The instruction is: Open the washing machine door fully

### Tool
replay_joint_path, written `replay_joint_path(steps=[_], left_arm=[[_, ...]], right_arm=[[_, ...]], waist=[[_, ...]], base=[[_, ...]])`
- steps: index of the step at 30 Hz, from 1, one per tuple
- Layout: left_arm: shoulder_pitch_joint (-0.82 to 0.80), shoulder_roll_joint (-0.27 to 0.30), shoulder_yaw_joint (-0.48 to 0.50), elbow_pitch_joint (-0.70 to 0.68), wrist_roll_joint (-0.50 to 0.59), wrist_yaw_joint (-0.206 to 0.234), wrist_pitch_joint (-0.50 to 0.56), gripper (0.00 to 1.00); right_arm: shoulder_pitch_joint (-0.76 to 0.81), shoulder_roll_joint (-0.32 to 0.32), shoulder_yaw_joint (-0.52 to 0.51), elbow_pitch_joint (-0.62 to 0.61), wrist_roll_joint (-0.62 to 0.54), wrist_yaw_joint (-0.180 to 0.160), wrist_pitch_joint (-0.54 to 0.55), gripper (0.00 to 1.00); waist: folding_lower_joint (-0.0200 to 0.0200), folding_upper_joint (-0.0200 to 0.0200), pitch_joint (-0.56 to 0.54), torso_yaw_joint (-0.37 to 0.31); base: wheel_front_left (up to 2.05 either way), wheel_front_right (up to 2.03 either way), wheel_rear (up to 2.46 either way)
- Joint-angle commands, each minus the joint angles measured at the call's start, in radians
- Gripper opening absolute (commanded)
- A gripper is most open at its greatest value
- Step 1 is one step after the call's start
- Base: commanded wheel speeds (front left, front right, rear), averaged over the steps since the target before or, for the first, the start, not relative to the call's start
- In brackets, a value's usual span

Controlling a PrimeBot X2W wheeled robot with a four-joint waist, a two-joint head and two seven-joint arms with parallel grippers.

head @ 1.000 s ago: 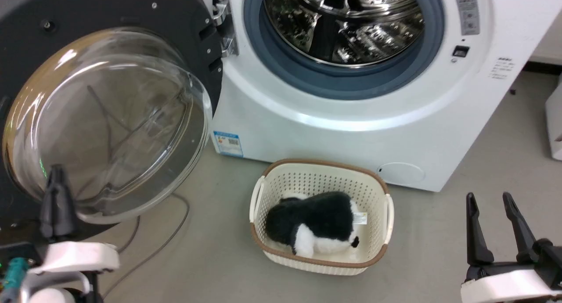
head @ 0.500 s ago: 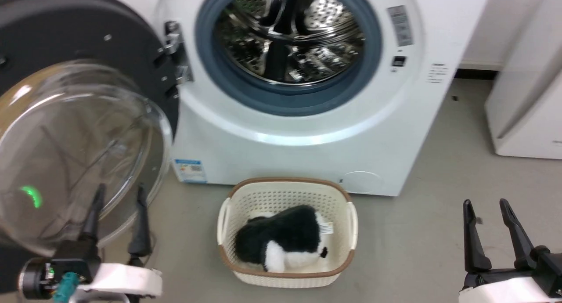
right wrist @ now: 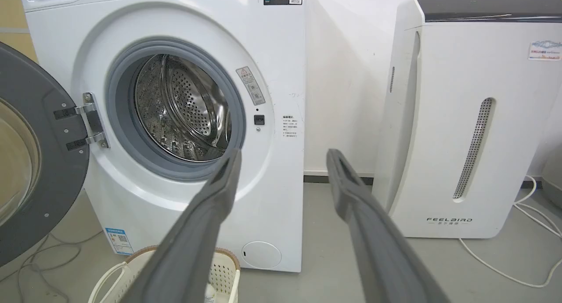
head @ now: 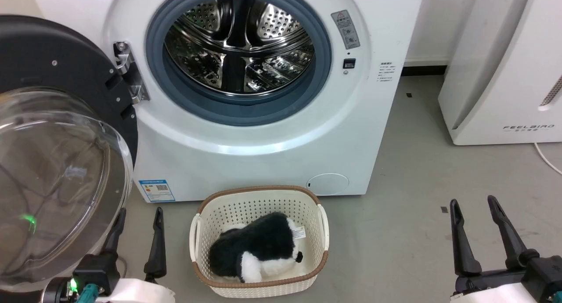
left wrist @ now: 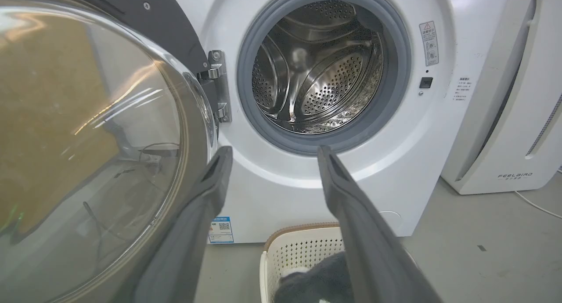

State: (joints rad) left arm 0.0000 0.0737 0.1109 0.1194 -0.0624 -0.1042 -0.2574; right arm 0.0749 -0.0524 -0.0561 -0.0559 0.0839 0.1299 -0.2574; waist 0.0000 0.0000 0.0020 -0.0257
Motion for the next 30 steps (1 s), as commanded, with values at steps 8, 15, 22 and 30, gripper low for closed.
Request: replay_joint_path(steps=[8, 15, 22, 30], left_arm=[[0.006, -0.002, -0.003, 0.003, 0.006, 0.007, 0.007, 0.00], [0.006, -0.004, -0.009, -0.004, 0.009, 0.013, 0.022, 0.00], [0.005, -0.005, -0.015, -0.011, 0.013, 0.018, 0.036, 0.00], [0.005, -0.006, -0.022, -0.019, 0.016, 0.025, 0.052, 0.00]], right_arm=[[0.001, 0.000, 0.001, 0.001, -0.006, 0.000, 0.007, 0.00], [-0.004, 0.000, 0.004, 0.004, -0.010, 0.000, 0.021, 0.00], [-0.008, 0.000, 0.007, 0.007, -0.015, 0.000, 0.035, 0.00], [-0.013, 0.000, 0.011, 0.011, -0.020, 0.000, 0.052, 0.00]], waist=[[0.0000, 0.0000, -0.003, -0.005], [0.0000, 0.0000, -0.003, -0.003], [0.0000, 0.0000, -0.003, -0.001], [0.0000, 0.0000, -0.003, 0.001]], base=[[0.00, 0.00, 0.00], [0.00, 0.00, 0.00], [0.00, 0.00, 0.00], [0.00, 0.00, 0.00]])
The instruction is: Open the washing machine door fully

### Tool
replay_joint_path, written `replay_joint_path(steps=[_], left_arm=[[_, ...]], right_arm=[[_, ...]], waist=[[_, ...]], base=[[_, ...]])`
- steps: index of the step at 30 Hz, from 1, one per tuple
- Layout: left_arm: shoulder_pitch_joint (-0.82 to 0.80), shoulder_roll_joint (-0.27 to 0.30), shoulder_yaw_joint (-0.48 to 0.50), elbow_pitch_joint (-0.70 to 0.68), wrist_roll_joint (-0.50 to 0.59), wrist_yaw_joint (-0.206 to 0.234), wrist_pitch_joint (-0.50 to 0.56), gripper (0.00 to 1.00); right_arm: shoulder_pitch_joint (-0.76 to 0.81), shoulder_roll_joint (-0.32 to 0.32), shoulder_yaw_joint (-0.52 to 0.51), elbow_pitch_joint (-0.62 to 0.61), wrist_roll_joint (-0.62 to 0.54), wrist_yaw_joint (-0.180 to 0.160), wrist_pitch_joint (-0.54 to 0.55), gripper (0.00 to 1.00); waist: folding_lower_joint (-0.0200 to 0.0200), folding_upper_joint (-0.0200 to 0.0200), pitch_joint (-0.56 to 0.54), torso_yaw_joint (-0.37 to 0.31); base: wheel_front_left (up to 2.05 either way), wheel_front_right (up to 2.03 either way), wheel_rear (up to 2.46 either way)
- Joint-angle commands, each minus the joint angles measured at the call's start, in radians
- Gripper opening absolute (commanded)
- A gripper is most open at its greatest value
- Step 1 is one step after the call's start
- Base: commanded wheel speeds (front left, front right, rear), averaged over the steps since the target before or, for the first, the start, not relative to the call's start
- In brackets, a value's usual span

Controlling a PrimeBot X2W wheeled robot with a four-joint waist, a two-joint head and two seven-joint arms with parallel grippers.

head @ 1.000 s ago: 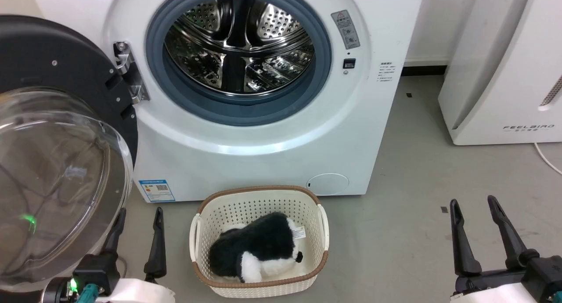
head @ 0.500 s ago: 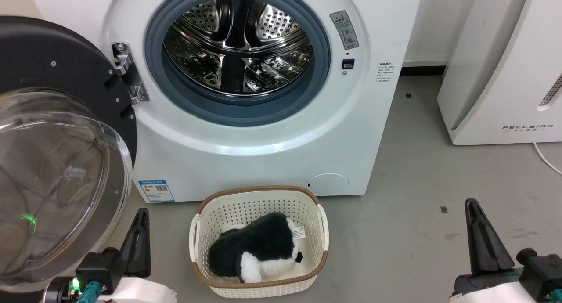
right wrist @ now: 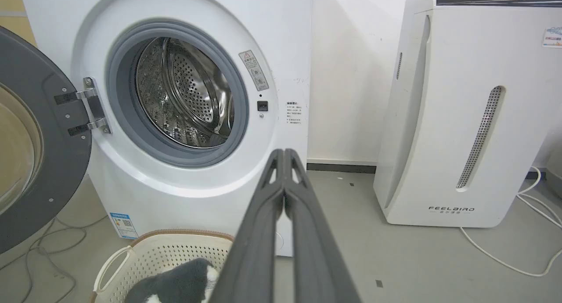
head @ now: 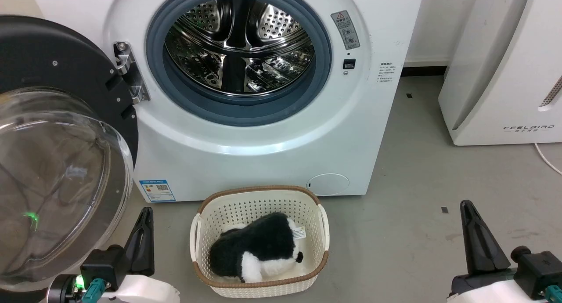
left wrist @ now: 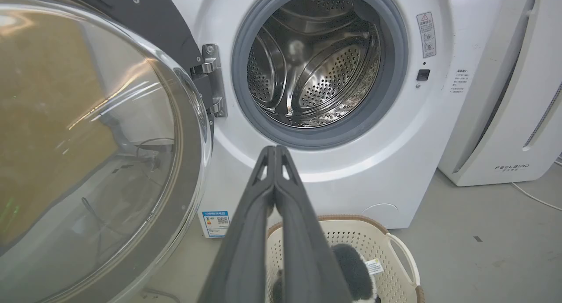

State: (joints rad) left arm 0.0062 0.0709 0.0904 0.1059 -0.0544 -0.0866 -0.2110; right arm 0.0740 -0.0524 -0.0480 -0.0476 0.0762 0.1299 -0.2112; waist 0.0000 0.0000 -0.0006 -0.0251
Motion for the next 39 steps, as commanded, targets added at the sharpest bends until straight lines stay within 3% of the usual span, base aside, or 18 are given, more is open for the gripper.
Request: replay_joint_path(steps=[1, 39], left_arm=[[-0.001, -0.003, -0.002, -0.007, 0.009, 0.008, 0.008, 0.00], [-0.003, -0.010, -0.035, -0.044, 0.026, 0.037, 0.084, 0.00]], right_arm=[[-0.013, 0.000, 0.003, 0.003, -0.013, 0.000, 0.008, 0.00], [-0.035, 0.001, 0.020, 0.020, -0.036, 0.000, 0.083, 0.00]], waist=[[0.0000, 0.0000, 0.000, 0.001], [0.0000, 0.0000, 0.000, 0.010]], base=[[0.00, 0.00, 0.00], [0.00, 0.00, 0.00]])
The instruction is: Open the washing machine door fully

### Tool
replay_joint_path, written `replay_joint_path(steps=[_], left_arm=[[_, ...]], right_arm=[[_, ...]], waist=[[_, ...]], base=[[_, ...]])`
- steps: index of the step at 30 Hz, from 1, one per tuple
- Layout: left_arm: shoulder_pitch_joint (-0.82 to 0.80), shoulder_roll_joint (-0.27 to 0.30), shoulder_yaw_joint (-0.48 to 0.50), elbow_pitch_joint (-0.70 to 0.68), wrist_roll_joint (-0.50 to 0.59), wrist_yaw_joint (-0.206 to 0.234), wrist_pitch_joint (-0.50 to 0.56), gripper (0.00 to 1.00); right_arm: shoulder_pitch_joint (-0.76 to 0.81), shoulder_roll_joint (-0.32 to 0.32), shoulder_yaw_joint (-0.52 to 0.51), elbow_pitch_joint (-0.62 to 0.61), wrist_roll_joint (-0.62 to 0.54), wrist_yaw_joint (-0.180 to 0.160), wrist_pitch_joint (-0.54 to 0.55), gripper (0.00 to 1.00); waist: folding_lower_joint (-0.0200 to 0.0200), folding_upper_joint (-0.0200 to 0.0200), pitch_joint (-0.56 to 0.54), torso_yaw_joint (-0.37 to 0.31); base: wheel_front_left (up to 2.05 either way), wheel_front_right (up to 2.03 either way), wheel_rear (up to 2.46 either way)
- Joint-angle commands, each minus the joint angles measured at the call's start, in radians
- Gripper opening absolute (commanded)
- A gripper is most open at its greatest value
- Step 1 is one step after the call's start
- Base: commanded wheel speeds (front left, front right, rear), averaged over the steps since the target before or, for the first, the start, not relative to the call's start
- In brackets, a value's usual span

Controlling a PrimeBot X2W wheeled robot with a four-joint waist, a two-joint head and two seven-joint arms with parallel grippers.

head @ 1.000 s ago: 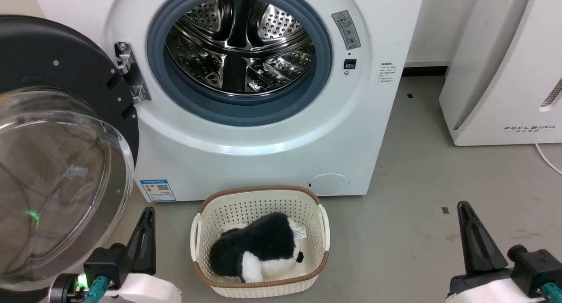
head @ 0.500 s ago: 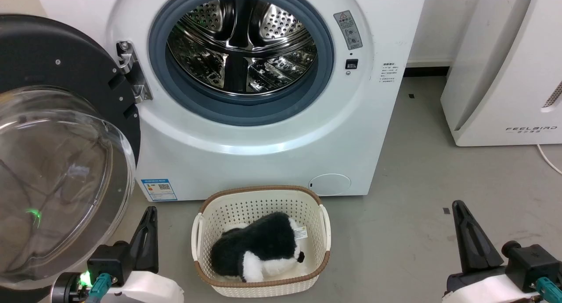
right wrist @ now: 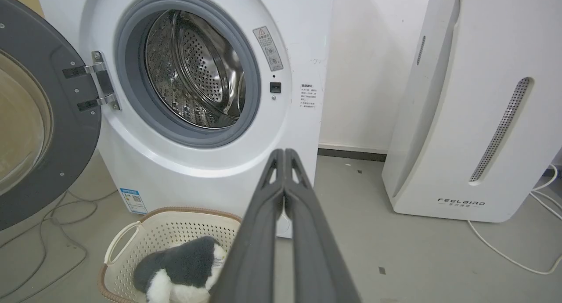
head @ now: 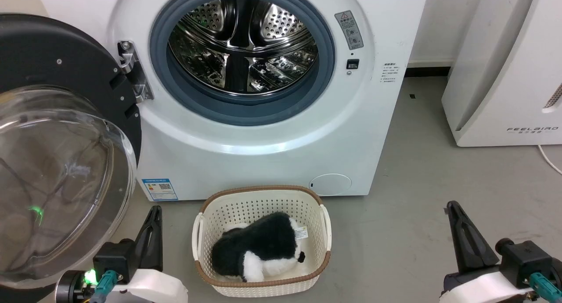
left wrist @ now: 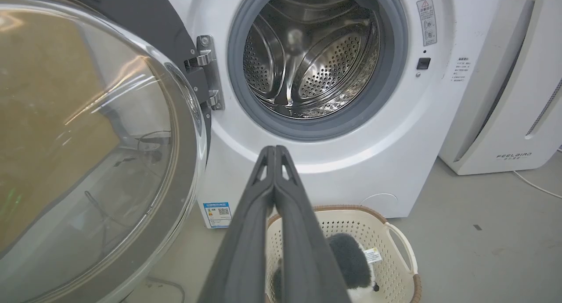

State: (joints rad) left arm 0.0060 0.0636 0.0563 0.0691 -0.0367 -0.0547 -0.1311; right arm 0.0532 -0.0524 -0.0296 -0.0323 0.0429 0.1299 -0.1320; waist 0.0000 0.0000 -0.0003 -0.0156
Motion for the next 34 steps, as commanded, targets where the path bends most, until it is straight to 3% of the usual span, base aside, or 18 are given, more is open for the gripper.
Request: replay_joint_path(steps=[1, 34], left_arm=[[-0.003, -0.003, -0.002, -0.008, 0.009, 0.006, 0.006, 0.00], [-0.005, -0.008, -0.031, -0.041, 0.024, 0.032, 0.073, 0.00]], right_arm=[[-0.015, 0.001, 0.002, 0.005, -0.004, 0.000, 0.006, 0.00], [-0.036, 0.002, 0.017, 0.020, -0.025, 0.001, 0.074, 0.00]], waist=[[0.0000, 0.0000, 0.000, 0.000], [0.0000, 0.0000, 0.000, 0.009]], base=[[0.00, 0.00, 0.00], [0.00, 0.00, 0.00]])
